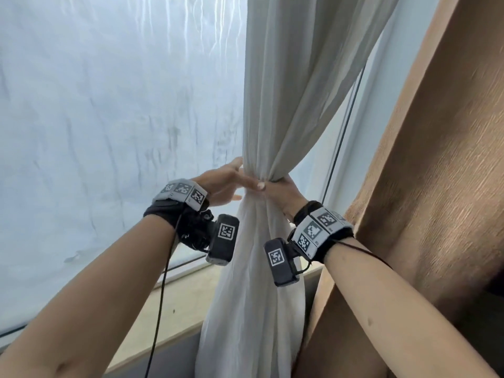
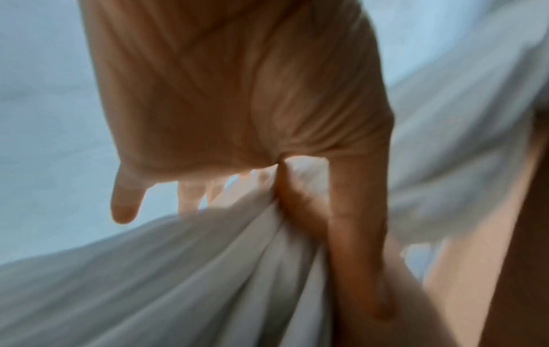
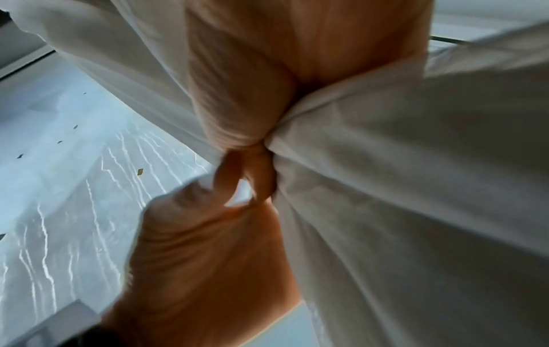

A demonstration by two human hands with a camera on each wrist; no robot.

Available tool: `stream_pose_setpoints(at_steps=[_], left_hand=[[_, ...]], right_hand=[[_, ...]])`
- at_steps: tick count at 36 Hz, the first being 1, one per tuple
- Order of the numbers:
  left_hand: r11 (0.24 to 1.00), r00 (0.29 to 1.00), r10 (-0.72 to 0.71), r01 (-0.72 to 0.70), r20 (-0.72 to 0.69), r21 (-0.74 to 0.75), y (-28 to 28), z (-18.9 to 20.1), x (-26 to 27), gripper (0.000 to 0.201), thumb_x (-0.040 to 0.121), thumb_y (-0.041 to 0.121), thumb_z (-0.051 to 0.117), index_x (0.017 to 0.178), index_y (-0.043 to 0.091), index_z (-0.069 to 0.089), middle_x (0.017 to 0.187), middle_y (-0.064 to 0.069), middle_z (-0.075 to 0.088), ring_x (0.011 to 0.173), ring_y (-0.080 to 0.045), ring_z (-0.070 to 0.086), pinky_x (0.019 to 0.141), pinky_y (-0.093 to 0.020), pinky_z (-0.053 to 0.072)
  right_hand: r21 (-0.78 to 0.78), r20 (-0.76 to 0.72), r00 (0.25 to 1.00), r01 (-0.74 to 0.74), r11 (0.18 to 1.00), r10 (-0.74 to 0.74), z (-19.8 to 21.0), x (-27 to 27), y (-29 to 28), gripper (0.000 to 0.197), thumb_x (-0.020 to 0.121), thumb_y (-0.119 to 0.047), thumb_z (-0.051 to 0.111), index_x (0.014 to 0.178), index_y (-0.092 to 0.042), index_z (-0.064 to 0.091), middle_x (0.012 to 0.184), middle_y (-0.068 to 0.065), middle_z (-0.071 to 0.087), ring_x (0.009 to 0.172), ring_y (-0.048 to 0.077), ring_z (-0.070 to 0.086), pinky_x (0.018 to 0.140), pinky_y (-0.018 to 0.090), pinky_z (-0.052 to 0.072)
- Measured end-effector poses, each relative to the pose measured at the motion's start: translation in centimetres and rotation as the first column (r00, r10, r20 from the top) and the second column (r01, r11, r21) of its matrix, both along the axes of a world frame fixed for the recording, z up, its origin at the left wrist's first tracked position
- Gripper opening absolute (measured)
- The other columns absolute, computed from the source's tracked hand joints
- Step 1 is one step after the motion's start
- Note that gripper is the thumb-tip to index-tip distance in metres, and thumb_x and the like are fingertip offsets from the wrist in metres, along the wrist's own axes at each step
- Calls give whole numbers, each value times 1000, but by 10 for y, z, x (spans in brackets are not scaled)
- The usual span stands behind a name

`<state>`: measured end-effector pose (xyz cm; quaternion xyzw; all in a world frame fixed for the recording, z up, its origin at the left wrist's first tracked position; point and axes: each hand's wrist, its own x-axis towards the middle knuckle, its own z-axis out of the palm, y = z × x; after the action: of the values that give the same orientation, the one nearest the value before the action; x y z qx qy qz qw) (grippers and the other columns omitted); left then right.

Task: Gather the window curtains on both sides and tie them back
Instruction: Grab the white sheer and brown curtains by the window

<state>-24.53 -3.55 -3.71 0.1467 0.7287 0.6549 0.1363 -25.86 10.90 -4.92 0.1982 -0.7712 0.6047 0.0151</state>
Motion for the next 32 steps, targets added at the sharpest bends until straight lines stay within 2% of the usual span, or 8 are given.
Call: stream_pose_setpoints(at_steps=[4,8,12,15,19,23,27,32], left_hand=[[992,992,100,-106,-80,-69,15,16,3,75,48,23,90,114,4,61,106,-9,71,102,-23,68,84,-29,55],[962,957,273,-274,-97,1,22,10,-2,60,55,22,88,107,-1,68,106,-15,72,101,-28,69,94,-41,54],[940,937,338,-330,-88,90,28,6,0,32,72,6,81,100,-4,69,96,-17,72,98,-34,69,91,-48,54],[907,905,415,-403,-95,123,32,2,0,24,70,0,78,91,-4,68,89,-19,68,92,-39,68,88,-53,54],[866,858,499,-489,-122,104,33,-2,-1,43,53,18,75,93,2,69,87,-12,66,83,-28,64,82,-43,54],[849,840,528,-522,-121,86,38,-7,-2,24,59,12,75,81,6,68,78,-8,64,75,-25,62,70,-35,53],[855,844,518,-512,-138,79,51,-8,-1,22,73,0,70,94,-6,70,84,-11,62,76,-23,58,64,-27,48],[896,887,444,-440,-123,60,70,-6,8,27,53,14,69,78,3,66,76,-8,59,69,-21,57,63,-29,47]], right_hand=[[22,-90,996,-29,999,31,-5,1,-11,21,80,-4,72,100,-6,69,94,9,70,97,25,67,87,37,56],[141,-27,998,-55,988,59,-14,-4,-8,38,64,-12,84,99,-4,71,101,12,72,99,25,68,89,40,56],[312,91,991,-121,942,97,-21,-3,6,44,66,-23,87,104,-11,69,105,4,69,102,19,64,93,34,52],[238,222,967,-179,955,126,-14,-4,24,58,62,-24,82,115,-10,64,115,4,66,110,20,61,98,34,48],[-104,299,936,227,968,-187,3,-9,47,104,53,-11,67,148,-17,26,153,4,26,139,22,25,103,37,22],[-165,68,863,504,848,-500,13,-3,61,53,75,-11,58,128,-12,55,128,2,58,119,19,53,97,30,42],[-294,-292,650,637,713,-701,18,14,64,27,80,-7,62,104,-18,59,105,-6,61,88,3,59,79,20,50],[-475,-473,226,749,462,-852,17,26,90,45,69,-15,71,108,-3,52,118,9,45,106,19,49,94,28,42]])
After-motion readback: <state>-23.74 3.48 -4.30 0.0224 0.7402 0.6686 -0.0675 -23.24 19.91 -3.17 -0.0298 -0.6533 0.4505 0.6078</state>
